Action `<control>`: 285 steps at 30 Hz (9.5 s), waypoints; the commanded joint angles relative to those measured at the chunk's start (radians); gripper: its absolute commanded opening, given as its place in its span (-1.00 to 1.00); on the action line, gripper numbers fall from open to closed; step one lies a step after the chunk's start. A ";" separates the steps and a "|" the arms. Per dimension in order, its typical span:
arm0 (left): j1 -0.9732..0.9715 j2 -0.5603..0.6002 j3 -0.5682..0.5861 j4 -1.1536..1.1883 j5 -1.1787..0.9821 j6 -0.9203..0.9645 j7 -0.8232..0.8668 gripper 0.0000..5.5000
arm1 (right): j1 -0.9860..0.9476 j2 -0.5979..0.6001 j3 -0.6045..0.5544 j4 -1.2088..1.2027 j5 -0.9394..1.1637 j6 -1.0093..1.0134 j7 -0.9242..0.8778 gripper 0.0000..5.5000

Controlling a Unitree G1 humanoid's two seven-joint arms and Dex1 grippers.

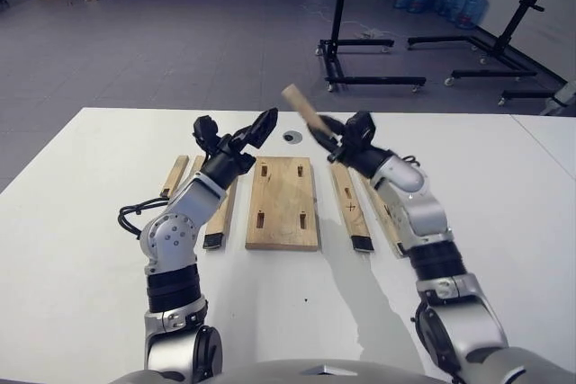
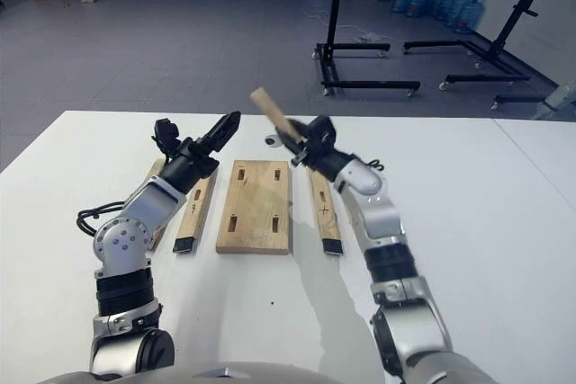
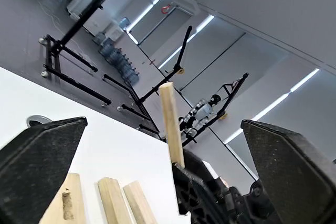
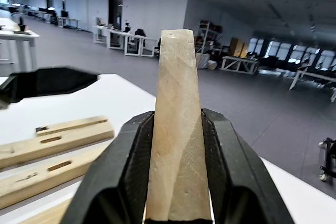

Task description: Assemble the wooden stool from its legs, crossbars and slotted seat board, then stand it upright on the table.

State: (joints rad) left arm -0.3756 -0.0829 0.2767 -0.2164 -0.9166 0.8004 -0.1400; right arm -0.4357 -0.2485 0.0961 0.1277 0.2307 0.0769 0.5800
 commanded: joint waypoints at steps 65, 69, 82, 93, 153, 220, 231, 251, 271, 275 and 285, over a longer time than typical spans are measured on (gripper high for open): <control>0.010 0.129 -0.056 0.014 0.114 -0.180 0.098 -0.86 | 0.059 -0.078 0.033 -0.259 0.068 0.314 0.117 0.21; 0.033 0.277 -0.058 -0.077 0.339 -0.219 0.172 -0.86 | 0.052 -0.119 -0.072 -0.225 0.098 0.336 0.093 0.48; 0.144 0.348 -0.042 0.150 0.608 -0.520 0.075 -0.86 | 0.081 -0.032 -0.079 -0.160 0.080 0.360 -0.040 0.96; 0.105 0.314 -0.038 0.442 0.635 -0.729 -0.028 -0.86 | 0.077 -0.021 -0.072 -0.150 0.078 0.348 -0.050 0.96; -0.236 0.428 -0.002 -0.024 0.595 -0.196 0.074 -0.09 | 0.070 0.014 -0.045 -0.131 0.052 0.322 -0.063 0.96; 0.282 0.418 -0.186 0.125 0.718 0.019 0.037 0.96 | 0.126 -0.032 -0.152 -0.146 0.085 0.319 -0.093 0.96; 0.305 0.434 -0.207 0.235 0.767 -0.053 -0.010 0.56 | 0.134 -0.019 -0.142 -0.152 0.085 0.321 -0.102 0.96; 0.342 0.375 -0.225 0.284 0.794 -0.151 -0.009 -0.26 | 0.113 -0.014 -0.127 -0.136 0.082 0.319 -0.099 0.96; 0.010 0.365 0.071 -0.081 -0.473 0.307 -0.252 -0.27 | -0.436 -0.077 -0.602 0.009 1.203 1.119 -0.242 0.96; 0.007 0.376 0.042 -0.043 -0.592 0.309 -0.188 -0.27 | -0.391 -0.067 -0.578 0.000 1.389 1.166 -0.303 0.96; 0.048 0.449 -0.029 -0.097 -0.758 0.282 -0.179 -0.27 | -0.357 -0.071 -0.455 0.069 1.455 1.150 -0.455 0.96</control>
State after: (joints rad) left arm -0.3313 0.3452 0.2579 -0.3008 -1.6563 1.0947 -0.3137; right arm -0.8036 -0.3058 -0.3677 0.1907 1.6796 1.2306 0.1430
